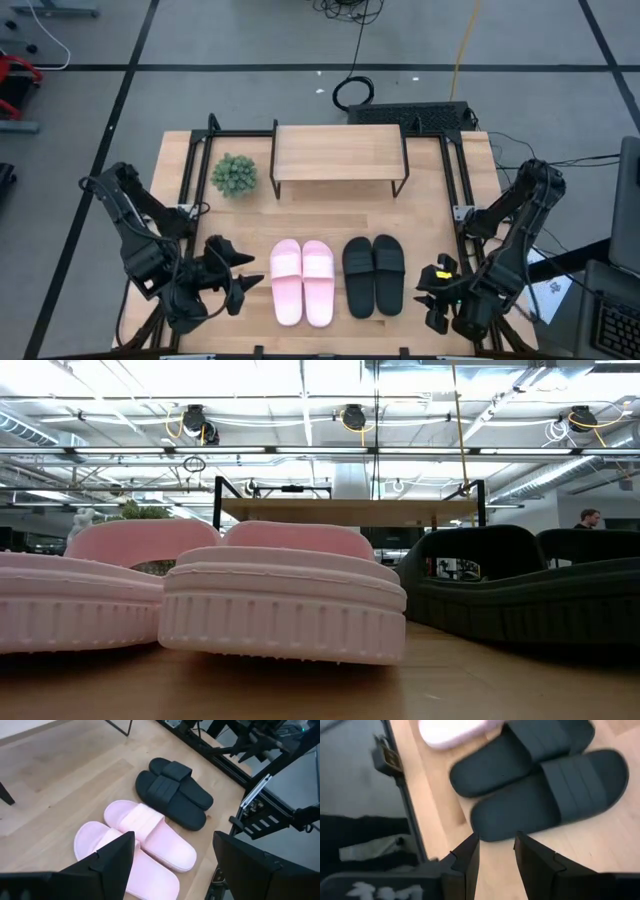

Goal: Pick and place slides into the shelf
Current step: Put the right black slipper on the shelf

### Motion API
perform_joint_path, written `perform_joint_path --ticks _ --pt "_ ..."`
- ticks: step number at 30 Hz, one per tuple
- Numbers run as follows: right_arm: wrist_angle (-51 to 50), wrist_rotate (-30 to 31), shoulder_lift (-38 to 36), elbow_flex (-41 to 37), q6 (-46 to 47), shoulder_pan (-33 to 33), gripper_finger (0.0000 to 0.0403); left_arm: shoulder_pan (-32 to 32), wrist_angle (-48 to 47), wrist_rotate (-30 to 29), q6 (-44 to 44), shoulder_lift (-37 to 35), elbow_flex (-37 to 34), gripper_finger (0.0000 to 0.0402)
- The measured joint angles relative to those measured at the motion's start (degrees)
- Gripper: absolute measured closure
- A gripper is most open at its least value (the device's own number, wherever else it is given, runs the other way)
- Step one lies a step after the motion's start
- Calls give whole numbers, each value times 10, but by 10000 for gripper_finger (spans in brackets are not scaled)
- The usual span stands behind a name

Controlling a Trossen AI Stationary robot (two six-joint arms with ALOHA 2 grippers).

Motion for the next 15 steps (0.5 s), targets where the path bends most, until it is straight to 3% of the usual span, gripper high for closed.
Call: perform_joint_path --ticks 6,15 --pt "51 -8 -6 -55 0 -6 289 0 -6 -34 3 -1 0 131" --pt "75 -41 -54 -107 -12 -67 289 19 -31 -34 11 -1 0 131"
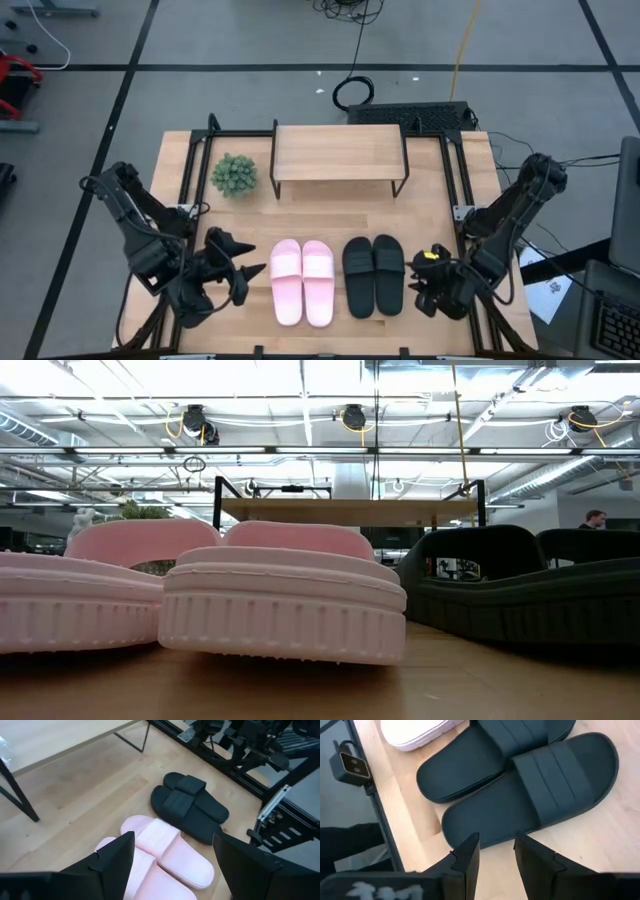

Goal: Pick and place slides into the shelf
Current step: Put the right black slipper on the shelf

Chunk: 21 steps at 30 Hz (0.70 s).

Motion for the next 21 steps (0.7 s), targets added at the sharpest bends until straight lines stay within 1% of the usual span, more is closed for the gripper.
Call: perform_joint_path --ticks 8,15,21 --pt "61 -12 -22 -19 -68 -31 289 3 0 2 1 0 0 131" --pt "64 -18 -22 -19 -79 -47 286 3 0 2 1 0 0 131" --pt "78 -19 -22 -19 -82 -47 268 3 -1 2 1 0 0 131"
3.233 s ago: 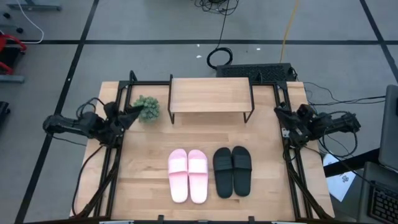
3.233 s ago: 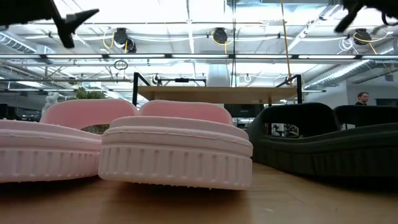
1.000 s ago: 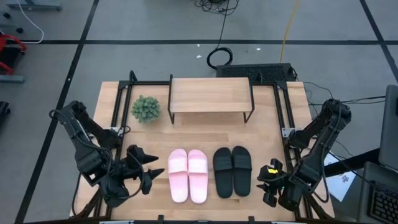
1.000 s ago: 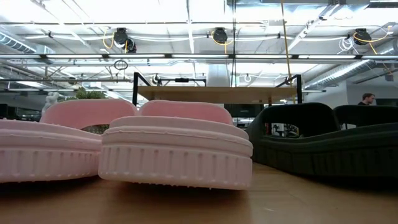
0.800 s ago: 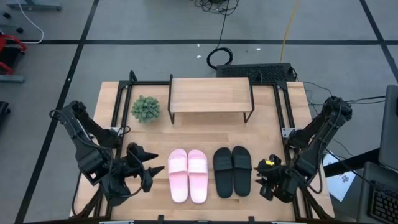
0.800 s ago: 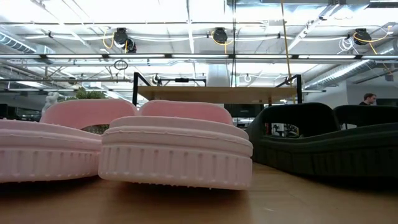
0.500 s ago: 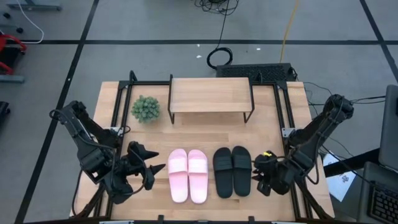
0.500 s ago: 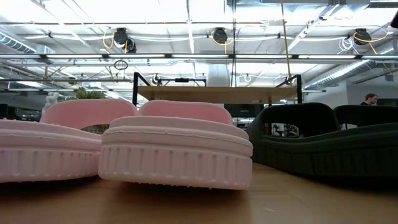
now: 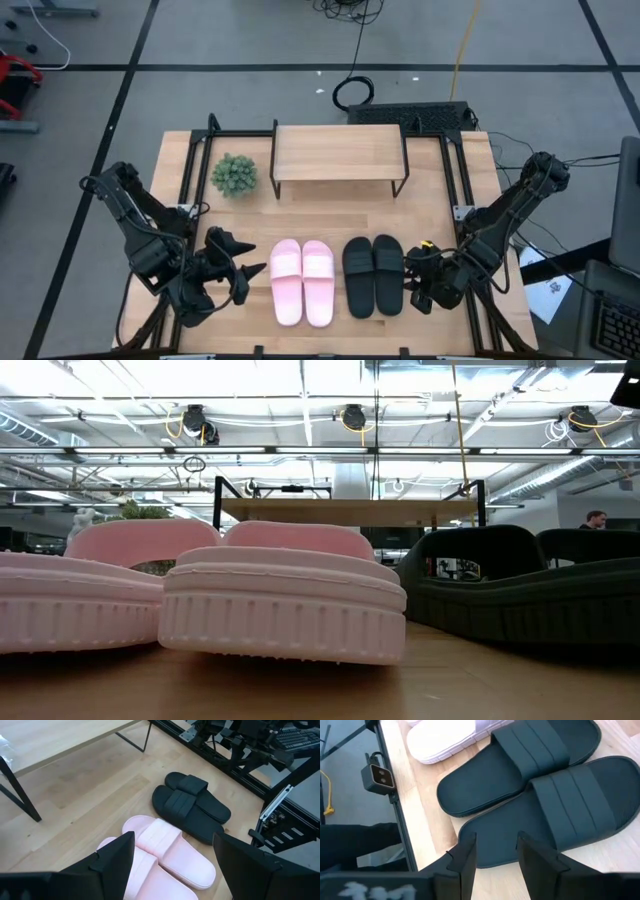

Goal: Pick and place slides into the shelf
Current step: Put the right black slipper on the shelf

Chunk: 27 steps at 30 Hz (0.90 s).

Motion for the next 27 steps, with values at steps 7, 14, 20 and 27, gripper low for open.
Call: perform_joint_path --ticks 7,14,20,27 --pt "4 -2 0 0 4 0 233 0 0 1 1 0 0 131" --pt "-12 -15 0 -2 -18 0 203 0 0 1 7 0 0 131" --pt "46 -16 0 -38 -19 0 205 0 -1 1 19 0 0 131" --pt "243 -50 0 -113 24 0 206 0 -1 1 21 0 0 131"
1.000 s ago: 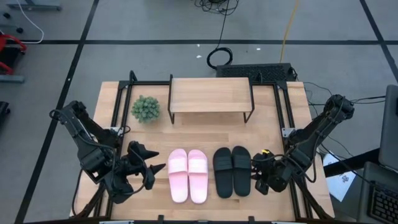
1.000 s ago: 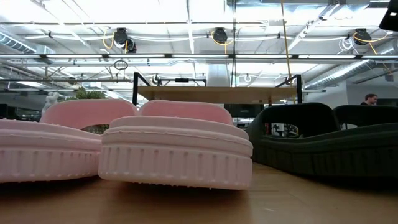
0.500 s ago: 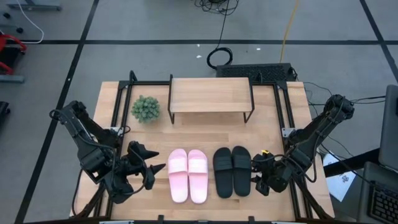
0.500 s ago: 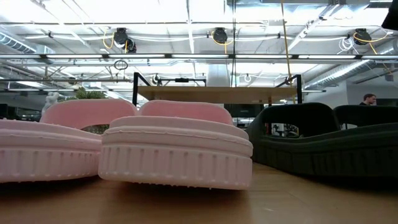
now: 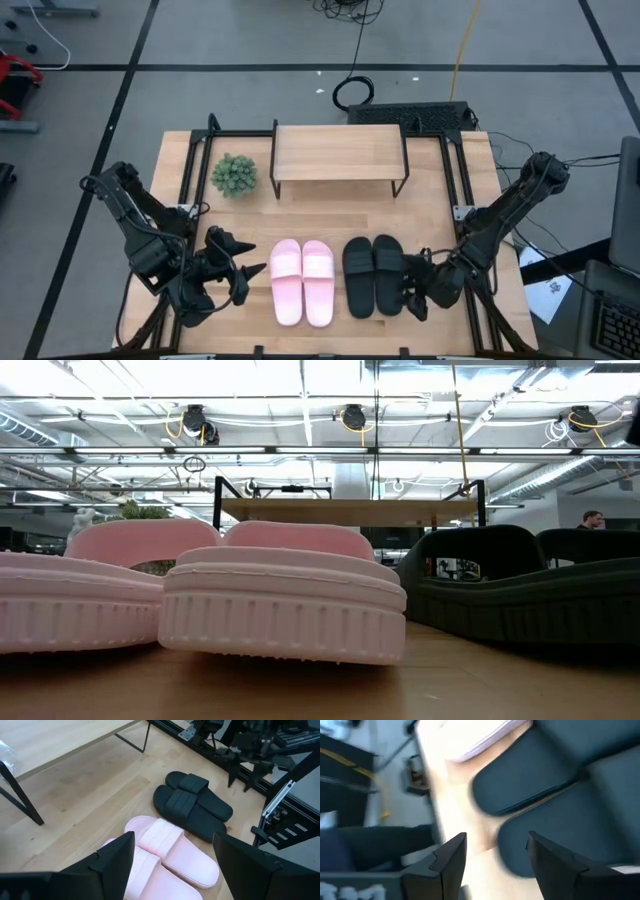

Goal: Pick and place slides into the shelf
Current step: Put the right black slipper on the shelf

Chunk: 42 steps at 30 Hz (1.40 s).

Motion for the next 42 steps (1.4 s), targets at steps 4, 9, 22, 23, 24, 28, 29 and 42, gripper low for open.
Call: perform_joint_path --ticks 4,9,22,23,24,28,29,42 --pt "34 -24 0 -12 9 -6 206 0 0 0 10 0 0 131" --pt "70 47 -23 -2 -117 -5 206 0 0 0 12 0 0 131" --pt "-344 139 10 105 -165 -7 206 0 1 29 -8 0 0 131" --pt "-355 140 7 104 -163 -7 206 0 1 29 -8 0 0 131" --pt "-361 140 4 101 -158 -7 206 0 0 29 -8 0 0 131" --pt "-369 140 -19 93 -119 -7 206 3 -1 29 -5 0 0 131" --pt "-369 140 -24 91 -110 -7 206 3 -1 29 -4 0 0 131" --pt "-356 94 -72 91 -232 -29 206 4 -4 24 12 0 0 131"
